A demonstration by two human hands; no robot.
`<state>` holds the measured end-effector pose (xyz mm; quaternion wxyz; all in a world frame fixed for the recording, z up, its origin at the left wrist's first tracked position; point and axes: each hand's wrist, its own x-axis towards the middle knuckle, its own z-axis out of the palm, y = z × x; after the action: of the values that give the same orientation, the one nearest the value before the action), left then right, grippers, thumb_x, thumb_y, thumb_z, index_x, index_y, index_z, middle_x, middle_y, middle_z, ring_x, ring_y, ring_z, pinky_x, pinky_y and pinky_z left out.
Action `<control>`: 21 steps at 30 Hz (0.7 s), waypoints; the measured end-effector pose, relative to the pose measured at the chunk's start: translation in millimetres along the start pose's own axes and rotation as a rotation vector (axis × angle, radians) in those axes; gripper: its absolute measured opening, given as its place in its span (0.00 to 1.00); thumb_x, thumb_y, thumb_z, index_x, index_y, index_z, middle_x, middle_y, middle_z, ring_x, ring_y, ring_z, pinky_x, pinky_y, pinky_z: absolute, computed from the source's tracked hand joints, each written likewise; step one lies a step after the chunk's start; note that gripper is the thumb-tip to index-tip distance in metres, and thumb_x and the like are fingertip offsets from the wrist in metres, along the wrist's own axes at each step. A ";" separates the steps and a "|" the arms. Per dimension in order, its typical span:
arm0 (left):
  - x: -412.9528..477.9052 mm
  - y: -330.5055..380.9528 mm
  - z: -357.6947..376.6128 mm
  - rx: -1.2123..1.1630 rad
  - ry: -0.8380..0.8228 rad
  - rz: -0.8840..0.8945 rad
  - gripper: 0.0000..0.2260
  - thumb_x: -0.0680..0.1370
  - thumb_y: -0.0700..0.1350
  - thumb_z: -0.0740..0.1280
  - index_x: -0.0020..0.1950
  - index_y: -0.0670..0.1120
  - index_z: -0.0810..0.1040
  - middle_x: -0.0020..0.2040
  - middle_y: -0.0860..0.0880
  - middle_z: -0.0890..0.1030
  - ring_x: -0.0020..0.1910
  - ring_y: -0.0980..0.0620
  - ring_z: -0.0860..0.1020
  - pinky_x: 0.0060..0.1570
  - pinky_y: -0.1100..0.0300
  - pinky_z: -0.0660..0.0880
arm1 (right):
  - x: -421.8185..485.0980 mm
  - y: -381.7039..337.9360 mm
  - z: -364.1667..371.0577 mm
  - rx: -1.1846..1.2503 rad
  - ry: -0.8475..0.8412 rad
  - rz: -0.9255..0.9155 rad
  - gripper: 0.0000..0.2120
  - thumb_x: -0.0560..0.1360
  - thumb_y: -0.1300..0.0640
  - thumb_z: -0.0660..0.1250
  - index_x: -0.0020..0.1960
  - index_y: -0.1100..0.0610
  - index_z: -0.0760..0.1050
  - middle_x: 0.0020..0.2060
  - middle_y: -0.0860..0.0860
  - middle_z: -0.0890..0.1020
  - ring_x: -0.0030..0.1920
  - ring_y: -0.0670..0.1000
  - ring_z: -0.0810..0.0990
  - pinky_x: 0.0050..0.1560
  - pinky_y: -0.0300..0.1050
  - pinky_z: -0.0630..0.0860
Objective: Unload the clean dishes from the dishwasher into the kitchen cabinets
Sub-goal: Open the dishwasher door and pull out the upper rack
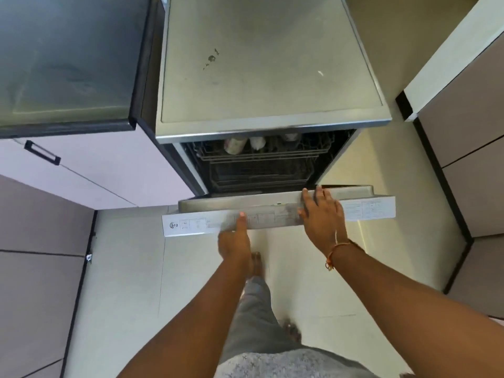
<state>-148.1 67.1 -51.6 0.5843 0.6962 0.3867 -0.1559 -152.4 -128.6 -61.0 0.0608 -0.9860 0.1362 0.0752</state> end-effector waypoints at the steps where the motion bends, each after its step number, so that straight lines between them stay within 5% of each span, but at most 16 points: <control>1: -4.4 -5.8 -11.9 0.136 0.066 0.136 0.14 0.79 0.57 0.66 0.55 0.47 0.76 0.51 0.49 0.81 0.51 0.46 0.79 0.54 0.51 0.79 | -4.5 3.8 0.9 0.025 -0.029 -0.034 0.25 0.82 0.45 0.56 0.77 0.51 0.62 0.77 0.59 0.61 0.76 0.61 0.61 0.74 0.60 0.61; 4: -11.7 -18.1 -37.7 0.488 0.148 0.667 0.07 0.78 0.51 0.68 0.45 0.50 0.72 0.43 0.53 0.77 0.43 0.53 0.76 0.45 0.57 0.75 | -9.3 7.5 -0.8 0.001 0.007 -0.075 0.27 0.79 0.45 0.63 0.75 0.50 0.65 0.72 0.59 0.69 0.65 0.63 0.74 0.64 0.59 0.71; 7: 0.8 -23.9 -40.0 0.991 0.110 1.042 0.20 0.73 0.57 0.71 0.59 0.49 0.73 0.58 0.49 0.76 0.57 0.48 0.73 0.55 0.52 0.73 | -11.1 11.2 -6.3 -0.114 -0.128 -0.073 0.35 0.76 0.39 0.65 0.78 0.47 0.57 0.68 0.55 0.71 0.61 0.62 0.74 0.58 0.57 0.73; 9: 14.2 -20.4 -35.3 1.198 0.010 1.061 0.31 0.74 0.61 0.69 0.72 0.48 0.67 0.73 0.46 0.68 0.73 0.44 0.64 0.70 0.45 0.66 | -14.4 11.2 -6.2 -0.185 -0.190 -0.102 0.38 0.74 0.36 0.67 0.78 0.46 0.57 0.68 0.55 0.68 0.63 0.62 0.72 0.59 0.57 0.73; 12: 32.4 -27.8 -33.9 1.401 -0.181 0.968 0.36 0.76 0.65 0.64 0.78 0.50 0.59 0.79 0.46 0.59 0.79 0.44 0.54 0.76 0.44 0.53 | -33.6 10.8 7.2 -0.294 -0.212 -0.165 0.34 0.73 0.35 0.67 0.75 0.46 0.63 0.68 0.56 0.68 0.66 0.61 0.68 0.64 0.56 0.69; 17: 39.7 -80.9 -49.9 1.439 -0.306 0.912 0.35 0.71 0.64 0.70 0.74 0.53 0.65 0.70 0.48 0.73 0.68 0.44 0.71 0.70 0.45 0.66 | -76.7 15.1 43.3 -0.235 -0.282 -0.231 0.28 0.71 0.41 0.73 0.65 0.53 0.70 0.64 0.58 0.73 0.64 0.61 0.71 0.64 0.55 0.70; 21: 32.0 -143.0 -56.9 1.450 -0.326 0.909 0.33 0.73 0.59 0.71 0.74 0.52 0.66 0.69 0.47 0.74 0.67 0.43 0.72 0.69 0.47 0.67 | -116.7 19.9 85.4 -0.089 -0.366 -0.244 0.23 0.72 0.50 0.74 0.61 0.57 0.71 0.60 0.56 0.79 0.61 0.59 0.76 0.63 0.53 0.71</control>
<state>-243.7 134.2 -156.9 0.0505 0.9524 -0.2121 -0.2131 -280.3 -105.4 -127.5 0.0494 -0.9668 -0.0008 0.2508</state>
